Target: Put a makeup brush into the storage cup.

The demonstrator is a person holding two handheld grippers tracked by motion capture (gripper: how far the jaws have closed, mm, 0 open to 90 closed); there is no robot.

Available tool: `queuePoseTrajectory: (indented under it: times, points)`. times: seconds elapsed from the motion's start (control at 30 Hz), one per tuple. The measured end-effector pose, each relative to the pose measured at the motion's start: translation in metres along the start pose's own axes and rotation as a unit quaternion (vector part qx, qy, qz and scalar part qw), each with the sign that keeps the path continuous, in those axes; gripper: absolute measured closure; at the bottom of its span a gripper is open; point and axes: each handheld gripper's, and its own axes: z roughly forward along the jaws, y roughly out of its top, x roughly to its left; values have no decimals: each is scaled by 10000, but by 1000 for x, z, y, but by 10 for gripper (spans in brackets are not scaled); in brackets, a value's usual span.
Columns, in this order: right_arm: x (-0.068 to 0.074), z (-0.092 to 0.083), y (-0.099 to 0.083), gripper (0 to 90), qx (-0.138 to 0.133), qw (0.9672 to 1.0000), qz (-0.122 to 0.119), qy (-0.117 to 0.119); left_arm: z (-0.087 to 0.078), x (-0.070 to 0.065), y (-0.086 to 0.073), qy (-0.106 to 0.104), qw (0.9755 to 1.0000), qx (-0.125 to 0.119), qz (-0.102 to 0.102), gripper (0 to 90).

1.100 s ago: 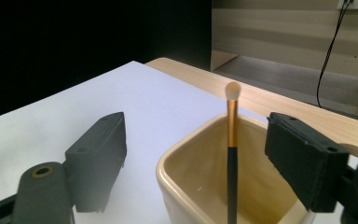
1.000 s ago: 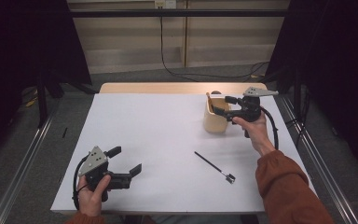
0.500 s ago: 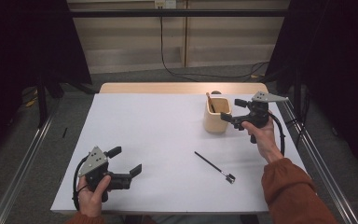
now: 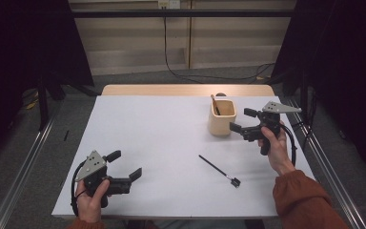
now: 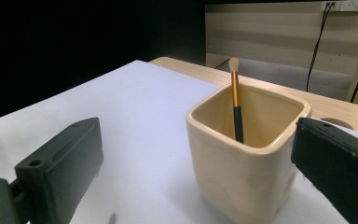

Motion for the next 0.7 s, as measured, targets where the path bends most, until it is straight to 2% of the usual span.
queuePoseTrajectory:
  times: [0.07,0.17,0.5,0.7]
  points:
    - [2,-2,-3,14,24,10000,35,37,0,1,0,-6,10000,8,-4,15]
    - [9,-7,-9,16,66,9998,-103,-129,-1,1,0,-11,10000,-14,-3,15]
    - [16,-34,-22,17,65,9998,-18,-170,-8,3,-1,130,9998,-77,-85,15]
    - [24,-51,-24,20,-149,9997,67,-184,-11,3,-2,160,9998,-91,-76,16]
